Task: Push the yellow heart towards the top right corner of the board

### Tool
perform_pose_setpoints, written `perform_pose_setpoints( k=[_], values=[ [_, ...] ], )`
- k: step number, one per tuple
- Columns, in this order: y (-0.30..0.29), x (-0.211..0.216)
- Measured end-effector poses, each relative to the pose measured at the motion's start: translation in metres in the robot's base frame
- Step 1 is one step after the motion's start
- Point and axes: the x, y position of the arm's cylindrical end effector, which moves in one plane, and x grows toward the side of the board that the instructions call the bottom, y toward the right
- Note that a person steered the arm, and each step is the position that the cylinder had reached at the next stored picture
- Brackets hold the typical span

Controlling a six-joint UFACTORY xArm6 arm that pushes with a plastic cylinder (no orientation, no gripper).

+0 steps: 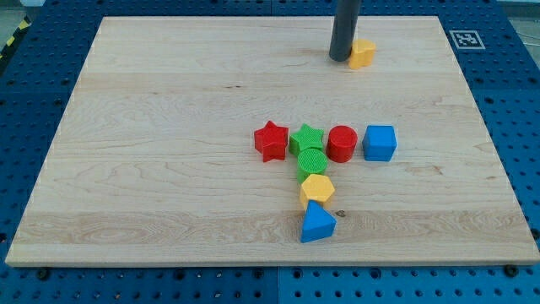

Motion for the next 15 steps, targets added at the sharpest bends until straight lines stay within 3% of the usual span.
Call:
perform_pose_setpoints(
  k=[3,5,7,15],
  values=[
    [0.076,0.006],
    [0.089,0.045],
    [0.120,0.036],
    [0.119,-0.039]
  ],
)
